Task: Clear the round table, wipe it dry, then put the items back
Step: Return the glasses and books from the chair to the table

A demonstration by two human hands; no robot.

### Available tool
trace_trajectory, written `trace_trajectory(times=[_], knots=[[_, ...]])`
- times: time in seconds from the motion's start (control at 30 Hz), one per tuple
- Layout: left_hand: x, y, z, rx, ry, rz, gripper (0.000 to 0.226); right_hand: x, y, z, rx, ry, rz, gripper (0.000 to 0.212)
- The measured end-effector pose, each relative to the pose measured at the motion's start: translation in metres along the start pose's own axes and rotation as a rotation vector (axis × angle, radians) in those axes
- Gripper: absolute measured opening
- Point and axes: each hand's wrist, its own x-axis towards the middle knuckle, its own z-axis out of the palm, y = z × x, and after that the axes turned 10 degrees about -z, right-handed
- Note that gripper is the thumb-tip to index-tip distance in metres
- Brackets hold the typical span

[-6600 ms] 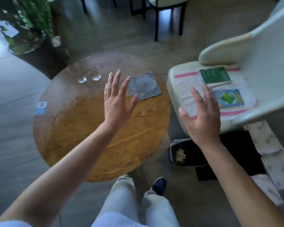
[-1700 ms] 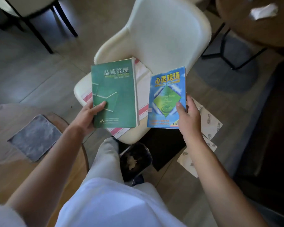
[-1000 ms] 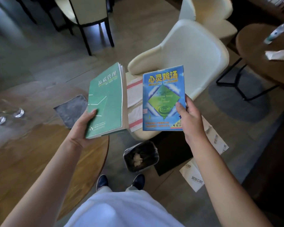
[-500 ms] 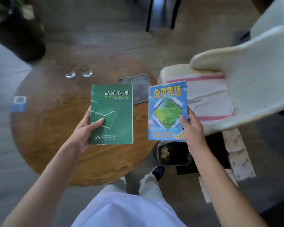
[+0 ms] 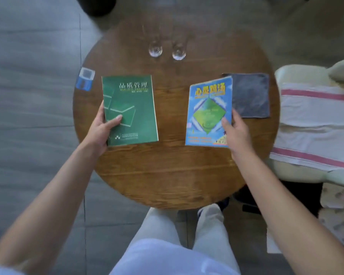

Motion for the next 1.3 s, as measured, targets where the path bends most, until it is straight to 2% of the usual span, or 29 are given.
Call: trace_trajectory(times=[0.33, 0.77, 0.83, 0.93, 1.0, 1.1, 1.2, 1.3], knots=[[0.097, 0.003, -0.010, 0.051, 0.046, 0.021, 0.083, 0.093, 0.035, 0.081, -0.068, -0.065, -0.069, 0.043], [0.133, 0.007, 0.010, 0.114, 0.025, 0.057, 0.088, 0.125, 0.051, 0.102, -0.110, -0.048, -0.009, 0.046], [0.136, 0.009, 0.014, 0.199, 0.066, 0.105, 0.087, 0.127, 0.052, 0.101, -0.159, -0.024, -0.041, 0.053], [0.138, 0.010, 0.018, 0.350, 0.179, 0.195, 0.088, 0.121, 0.052, 0.097, -0.327, -0.023, -0.167, 0.081], [0.140, 0.008, 0.020, 0.447, 0.258, 0.266, 0.089, 0.117, 0.053, 0.097, -0.482, -0.053, -0.240, 0.092], [0.143, 0.007, 0.025, 0.692, 0.364, 0.342, 0.084, 0.114, 0.058, 0.099, -0.719, -0.112, -0.227, 0.093], [0.144, 0.004, 0.027, 0.892, 0.423, 0.327, 0.072, 0.114, 0.060, 0.098, -0.858, -0.180, -0.166, 0.089], [0.141, -0.002, 0.024, 1.069, 0.494, 0.365, 0.076, 0.114, 0.063, 0.099, -1.021, -0.168, -0.192, 0.086]])
